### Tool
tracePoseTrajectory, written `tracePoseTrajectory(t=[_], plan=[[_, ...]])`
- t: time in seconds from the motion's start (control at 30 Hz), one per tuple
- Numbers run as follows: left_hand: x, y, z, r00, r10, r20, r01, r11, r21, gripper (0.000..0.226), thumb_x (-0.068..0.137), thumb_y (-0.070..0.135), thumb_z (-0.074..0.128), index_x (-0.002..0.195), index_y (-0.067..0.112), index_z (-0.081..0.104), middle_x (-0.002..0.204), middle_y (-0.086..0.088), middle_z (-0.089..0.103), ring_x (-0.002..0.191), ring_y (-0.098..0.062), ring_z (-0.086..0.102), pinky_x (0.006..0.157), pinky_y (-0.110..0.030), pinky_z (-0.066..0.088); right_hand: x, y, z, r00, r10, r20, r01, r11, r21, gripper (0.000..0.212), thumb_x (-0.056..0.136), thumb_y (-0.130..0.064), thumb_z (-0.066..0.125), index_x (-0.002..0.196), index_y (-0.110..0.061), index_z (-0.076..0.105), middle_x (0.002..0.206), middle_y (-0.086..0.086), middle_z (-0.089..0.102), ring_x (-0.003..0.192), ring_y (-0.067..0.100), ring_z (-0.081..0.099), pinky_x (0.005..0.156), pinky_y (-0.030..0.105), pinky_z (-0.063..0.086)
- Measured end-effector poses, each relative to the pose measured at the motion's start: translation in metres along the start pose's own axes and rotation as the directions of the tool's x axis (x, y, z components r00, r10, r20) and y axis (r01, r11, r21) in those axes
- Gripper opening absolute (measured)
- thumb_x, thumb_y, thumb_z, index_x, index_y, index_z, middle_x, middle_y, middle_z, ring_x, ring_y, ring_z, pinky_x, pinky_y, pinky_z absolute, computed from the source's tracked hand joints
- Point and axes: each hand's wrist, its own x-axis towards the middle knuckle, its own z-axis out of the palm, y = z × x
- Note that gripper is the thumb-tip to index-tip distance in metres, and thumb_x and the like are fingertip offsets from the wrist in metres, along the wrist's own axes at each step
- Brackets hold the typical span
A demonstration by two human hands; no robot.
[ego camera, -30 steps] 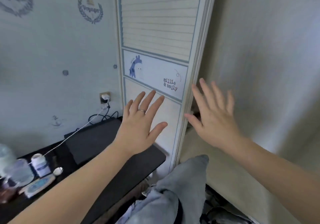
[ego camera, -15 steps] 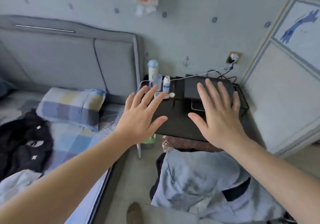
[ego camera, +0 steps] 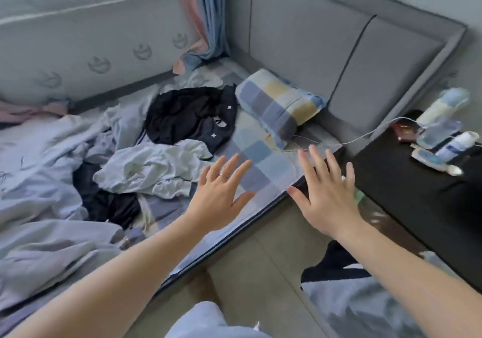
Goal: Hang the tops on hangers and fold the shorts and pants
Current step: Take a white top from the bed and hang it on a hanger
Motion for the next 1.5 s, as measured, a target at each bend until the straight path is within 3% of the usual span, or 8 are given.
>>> tracePoseTrajectory(t=[0.2, 0.33, 0.67, 1.0, 1.23, 1.5], plan=[[-0.038, -0.102, 0.032, 0.961, -0.264, 0.084, 0.269, 0.961, -0.057, 0.07, 0.097, 0.071, 0.017, 0.159, 0.04, 0.004, 0.168, 0.008, 0.004, 0.154, -0.021, -0.001, 0.122, -0.044, 0.004, 0.08, -0.082, 0.044, 0.98, -0.161, 0.114, 0.159, 0.987, 0.026, 0.078, 0.089, -0.076, 0.001, 0.153, -0.039, -0.022, 0.165, -0.01, -0.022, 0.152, 0.021, -0.021, 0.118, 0.058, -0.011], [-0.047, -0.162, 0.047, 0.905, -0.389, 0.173, 0.41, 0.905, -0.112, 0.072, 0.095, 0.073, 0.013, 0.159, 0.041, 0.005, 0.169, 0.009, 0.003, 0.155, -0.02, 0.0, 0.121, -0.043, 0.008, 0.129, -0.13, 0.072, 0.96, -0.183, 0.214, 0.178, 0.983, 0.043, 0.079, 0.09, -0.075, 0.006, 0.155, -0.038, -0.021, 0.165, -0.011, -0.023, 0.152, 0.019, -0.023, 0.119, 0.058, -0.01], [-0.03, -0.278, 0.086, 0.786, -0.487, 0.381, 0.566, 0.815, -0.125, 0.068, 0.098, 0.069, 0.022, 0.159, 0.039, 0.012, 0.168, 0.005, 0.012, 0.154, -0.022, 0.008, 0.12, -0.045, 0.015, 0.222, -0.203, 0.158, 0.87, -0.224, 0.44, 0.231, 0.972, 0.038, 0.074, 0.097, -0.069, 0.015, 0.157, -0.035, -0.014, 0.167, -0.009, -0.016, 0.153, 0.02, -0.016, 0.12, 0.058, -0.006], [0.038, -0.319, 0.205, 0.634, -0.545, 0.549, 0.701, 0.705, -0.108, 0.067, 0.101, 0.061, 0.032, 0.159, 0.033, 0.015, 0.168, 0.001, 0.014, 0.152, -0.023, 0.011, 0.119, -0.043, 0.018, 0.326, -0.172, 0.3, 0.748, -0.192, 0.635, 0.266, 0.964, -0.022, 0.073, 0.098, -0.067, 0.019, 0.158, -0.035, -0.007, 0.168, -0.009, -0.01, 0.154, 0.022, -0.012, 0.121, 0.058, -0.002], [0.142, -0.353, 0.345, 0.661, -0.444, 0.605, 0.599, 0.798, -0.07, 0.07, 0.1, 0.052, 0.042, 0.158, 0.032, 0.008, 0.169, -0.003, 0.003, 0.153, -0.027, 0.004, 0.12, -0.046, 0.015, 0.419, -0.128, 0.437, 0.708, -0.151, 0.69, 0.217, 0.976, -0.009, 0.074, 0.1, -0.064, 0.025, 0.158, -0.035, -0.009, 0.168, -0.01, -0.007, 0.154, 0.022, -0.006, 0.12, 0.057, 0.004], [0.312, -0.448, 0.432, 0.81, -0.516, 0.278, 0.521, 0.851, 0.059, 0.067, 0.095, 0.041, 0.053, 0.154, 0.027, 0.025, 0.168, -0.007, 0.009, 0.152, -0.035, 0.008, 0.118, -0.052, 0.015, 0.55, -0.137, 0.552, 0.728, -0.291, 0.621, 0.172, 0.954, 0.245, 0.077, 0.101, -0.049, 0.045, 0.16, -0.03, -0.001, 0.166, -0.008, 0.012, 0.151, 0.024, 0.013, 0.114, 0.055, 0.025]])
